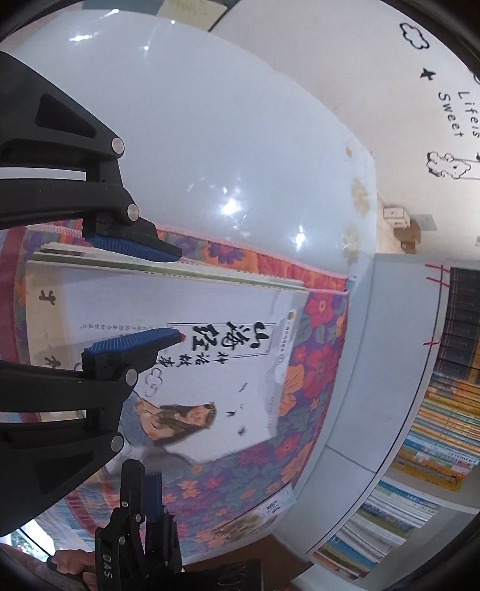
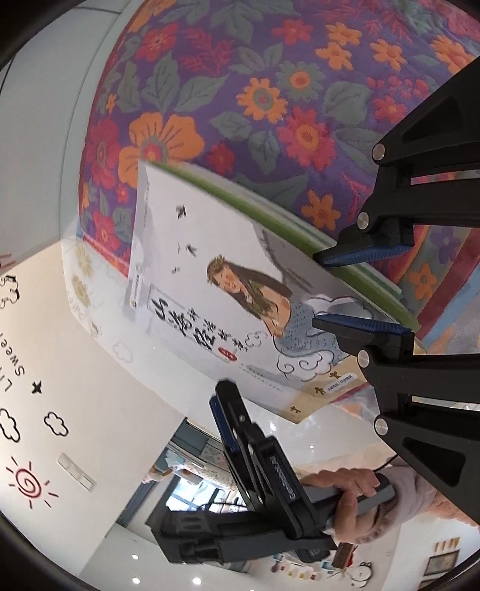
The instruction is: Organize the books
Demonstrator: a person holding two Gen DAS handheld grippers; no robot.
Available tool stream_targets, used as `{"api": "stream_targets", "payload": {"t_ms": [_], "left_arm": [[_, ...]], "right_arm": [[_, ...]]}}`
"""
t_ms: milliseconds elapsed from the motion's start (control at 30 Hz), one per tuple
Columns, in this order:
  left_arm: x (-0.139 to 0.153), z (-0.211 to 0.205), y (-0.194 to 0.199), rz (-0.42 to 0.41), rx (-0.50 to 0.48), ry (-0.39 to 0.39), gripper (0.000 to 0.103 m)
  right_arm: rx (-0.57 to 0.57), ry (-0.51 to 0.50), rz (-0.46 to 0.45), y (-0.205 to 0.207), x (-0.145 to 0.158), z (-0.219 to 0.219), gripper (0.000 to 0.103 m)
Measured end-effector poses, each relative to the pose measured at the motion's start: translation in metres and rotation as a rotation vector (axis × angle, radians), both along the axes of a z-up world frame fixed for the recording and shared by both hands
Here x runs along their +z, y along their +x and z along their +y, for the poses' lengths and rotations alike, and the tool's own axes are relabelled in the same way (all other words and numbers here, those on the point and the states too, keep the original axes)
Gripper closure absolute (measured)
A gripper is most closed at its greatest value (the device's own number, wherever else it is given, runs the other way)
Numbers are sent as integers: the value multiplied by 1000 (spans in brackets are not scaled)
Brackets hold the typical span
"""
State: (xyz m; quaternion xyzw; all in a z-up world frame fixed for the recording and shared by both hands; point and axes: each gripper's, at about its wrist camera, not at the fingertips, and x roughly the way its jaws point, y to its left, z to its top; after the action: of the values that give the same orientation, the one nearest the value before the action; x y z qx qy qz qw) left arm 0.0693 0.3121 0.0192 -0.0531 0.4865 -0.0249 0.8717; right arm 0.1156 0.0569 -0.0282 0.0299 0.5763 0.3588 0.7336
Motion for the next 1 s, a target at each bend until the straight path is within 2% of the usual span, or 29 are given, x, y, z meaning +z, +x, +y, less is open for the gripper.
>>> {"api": "stream_targets", "payload": {"t_ms": [133,233,433,633,767,800,900,1000], "left_arm": [[12,-7,0,-19,33,17,68],[23,-22,-1,-35,21,16,68],[44,-80,14,-54,-28,2,68],[54,-173,44,-75,-89,-85,68],[51,-237,62,-65,-138,-153,68],[49,-255,66,-62,-152,-164,68],[37,-307,79,-68,-183,-193,68],[13,-357,92,-72,-198,-212,68]], "right_arm": [[-41,-2,6,6,-1,-17,77],[-73,22,19,10,0,-38,77],[-174,66,2,15,16,-107,77],[-314,119,-63,22,43,-211,77],[-449,185,-92,33,51,-299,77],[-489,199,-97,36,50,-321,75],[-640,154,-137,48,42,-385,47],[-731,129,-165,64,28,-435,47]]}}
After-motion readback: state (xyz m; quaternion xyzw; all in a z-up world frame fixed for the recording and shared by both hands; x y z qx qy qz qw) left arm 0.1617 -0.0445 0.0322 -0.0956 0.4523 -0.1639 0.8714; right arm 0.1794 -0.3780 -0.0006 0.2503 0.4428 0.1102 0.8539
